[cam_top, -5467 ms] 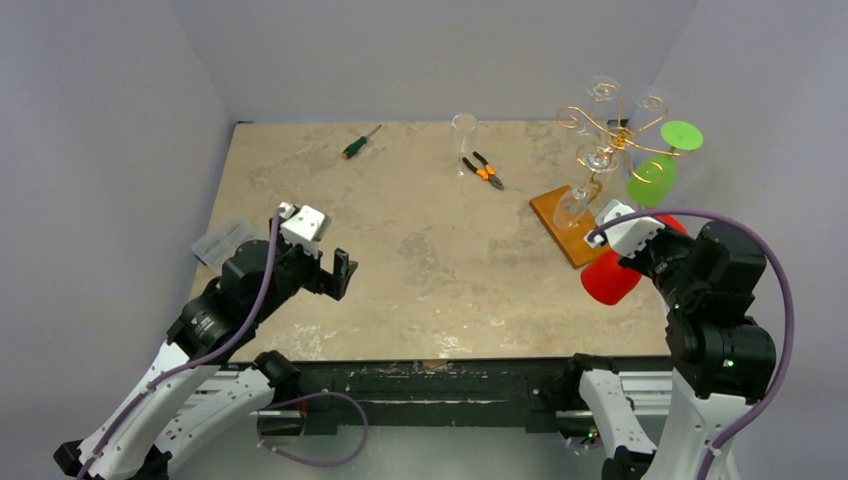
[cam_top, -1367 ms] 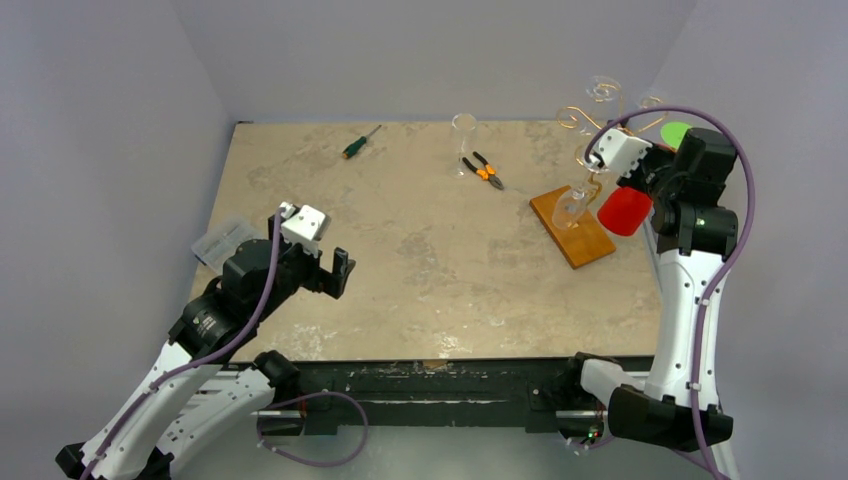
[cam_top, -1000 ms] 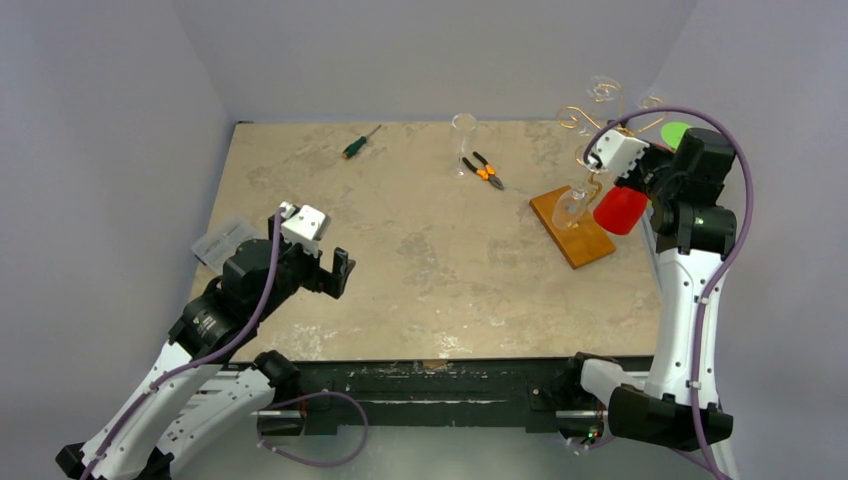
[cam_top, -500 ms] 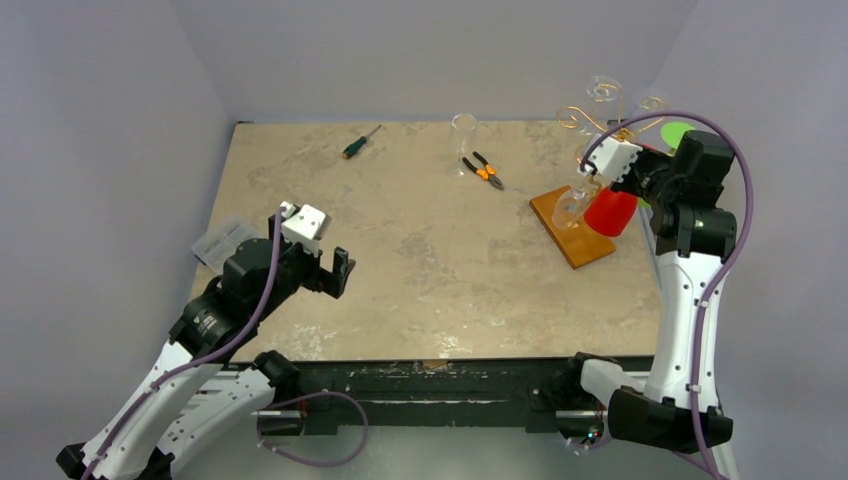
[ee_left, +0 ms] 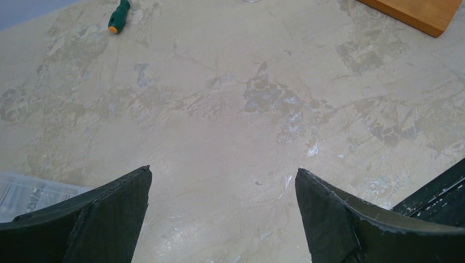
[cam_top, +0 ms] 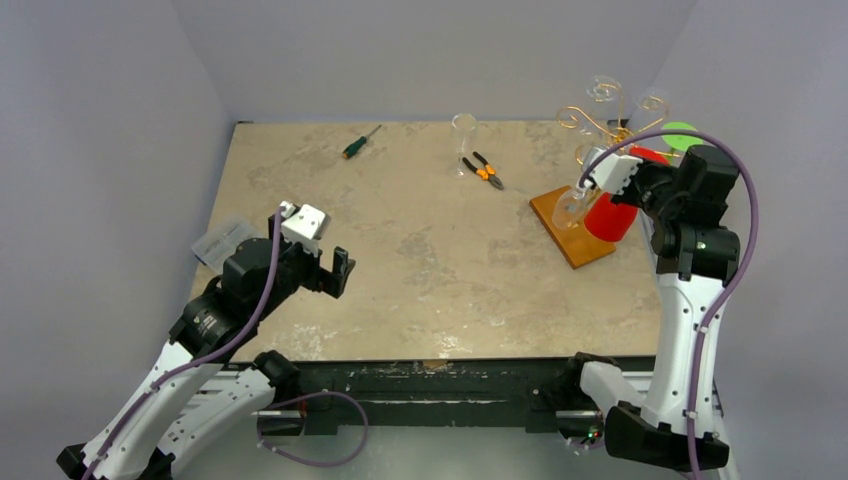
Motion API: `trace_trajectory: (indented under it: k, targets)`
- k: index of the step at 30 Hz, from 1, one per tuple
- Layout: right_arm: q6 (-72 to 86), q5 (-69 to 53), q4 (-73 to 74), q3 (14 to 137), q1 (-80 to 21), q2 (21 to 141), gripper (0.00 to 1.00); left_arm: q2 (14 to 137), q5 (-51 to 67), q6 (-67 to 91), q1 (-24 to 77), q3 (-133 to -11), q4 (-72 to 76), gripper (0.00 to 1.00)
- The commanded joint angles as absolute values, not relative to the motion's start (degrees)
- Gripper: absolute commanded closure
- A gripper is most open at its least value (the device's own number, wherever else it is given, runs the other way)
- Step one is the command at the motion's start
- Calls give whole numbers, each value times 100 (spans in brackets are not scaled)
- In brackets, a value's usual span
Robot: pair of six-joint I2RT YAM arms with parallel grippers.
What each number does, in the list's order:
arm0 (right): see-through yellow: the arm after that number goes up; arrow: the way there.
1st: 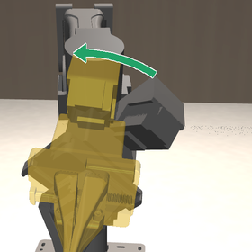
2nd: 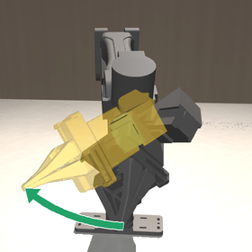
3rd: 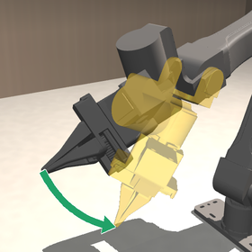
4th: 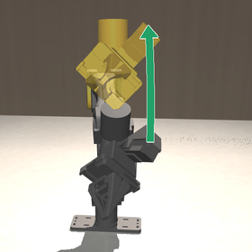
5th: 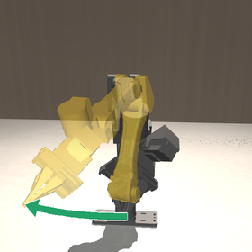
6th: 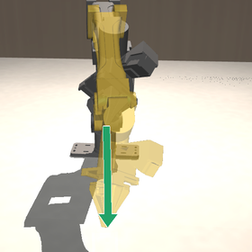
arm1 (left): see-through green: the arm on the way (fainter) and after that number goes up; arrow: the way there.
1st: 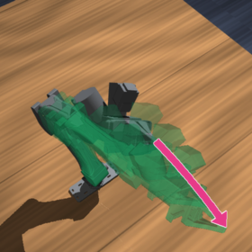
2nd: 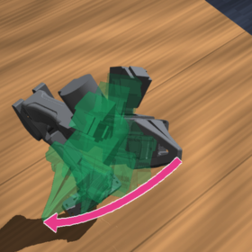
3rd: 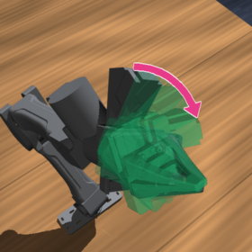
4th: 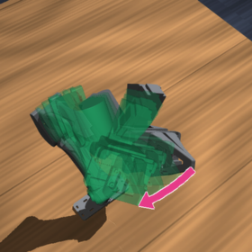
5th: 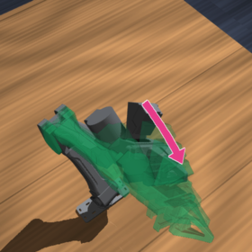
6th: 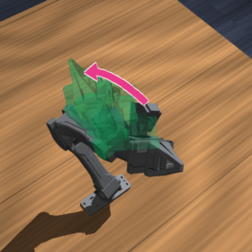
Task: Place the wine glass upside down on the wine glass rack
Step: Turn the wine glass upside down at the wine rack.
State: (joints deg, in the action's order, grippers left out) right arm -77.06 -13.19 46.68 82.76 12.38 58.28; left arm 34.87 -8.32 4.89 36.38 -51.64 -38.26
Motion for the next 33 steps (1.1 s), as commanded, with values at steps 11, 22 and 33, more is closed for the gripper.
trace_trajectory:
  k: [11, 22, 33]
  targets:
    - [-7818, -1151, 4394, 7861, 1236, 5321, 100, 3507, -774, 439, 3595, -5148, -3593, 0]
    - [-7550, -616, 4193, 7891, 1232, 5511, 100, 3505, -766, 453, 3595, -5154, -3593, 0]
    - [-7329, -562, 3919, 8035, 1234, 5767, 89, 3524, -773, 439, 3599, -5142, -3590, 0]
